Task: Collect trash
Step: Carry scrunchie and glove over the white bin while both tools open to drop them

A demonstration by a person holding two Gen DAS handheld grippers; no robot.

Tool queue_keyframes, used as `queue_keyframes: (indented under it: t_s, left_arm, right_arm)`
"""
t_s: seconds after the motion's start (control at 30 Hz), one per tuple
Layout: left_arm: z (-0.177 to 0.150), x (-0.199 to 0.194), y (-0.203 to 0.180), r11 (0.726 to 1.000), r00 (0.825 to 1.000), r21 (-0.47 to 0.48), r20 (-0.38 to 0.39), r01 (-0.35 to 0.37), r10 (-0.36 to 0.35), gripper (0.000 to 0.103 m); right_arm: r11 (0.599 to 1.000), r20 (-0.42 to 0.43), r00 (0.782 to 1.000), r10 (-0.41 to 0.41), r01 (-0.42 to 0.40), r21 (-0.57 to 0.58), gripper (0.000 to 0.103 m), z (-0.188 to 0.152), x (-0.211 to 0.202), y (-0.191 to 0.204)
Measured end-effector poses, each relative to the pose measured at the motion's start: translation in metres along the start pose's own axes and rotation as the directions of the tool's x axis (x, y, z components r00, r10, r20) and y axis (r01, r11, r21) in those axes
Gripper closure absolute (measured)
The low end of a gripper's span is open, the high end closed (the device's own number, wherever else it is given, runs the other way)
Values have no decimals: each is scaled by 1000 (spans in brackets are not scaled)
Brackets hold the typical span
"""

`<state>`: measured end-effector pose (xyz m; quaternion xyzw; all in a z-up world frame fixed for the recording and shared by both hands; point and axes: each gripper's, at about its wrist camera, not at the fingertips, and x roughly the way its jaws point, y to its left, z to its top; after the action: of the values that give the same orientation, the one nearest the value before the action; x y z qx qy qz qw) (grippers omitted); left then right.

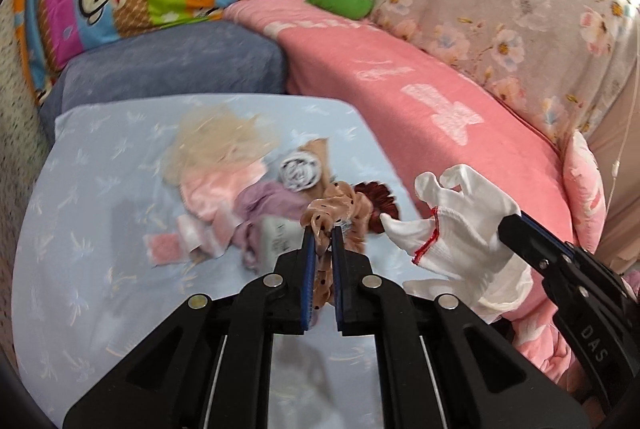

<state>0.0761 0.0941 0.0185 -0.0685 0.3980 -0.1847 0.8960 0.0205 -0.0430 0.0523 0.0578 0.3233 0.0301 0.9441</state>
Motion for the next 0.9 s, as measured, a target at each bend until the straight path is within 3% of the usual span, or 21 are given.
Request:
queue_keyframes:
  t_s: [0.4,0.9]
  left_arm:
    - [16,19,-97,977,993,184,7,111,-114,95]
    - [17,64,-194,917,975,331,-69,224,-213,93]
  right_arm:
    - [980,82,983,-161,150,135,99,13,-36,-100]
    - [924,36,956,-293,273,269,99,-2,-34,-205]
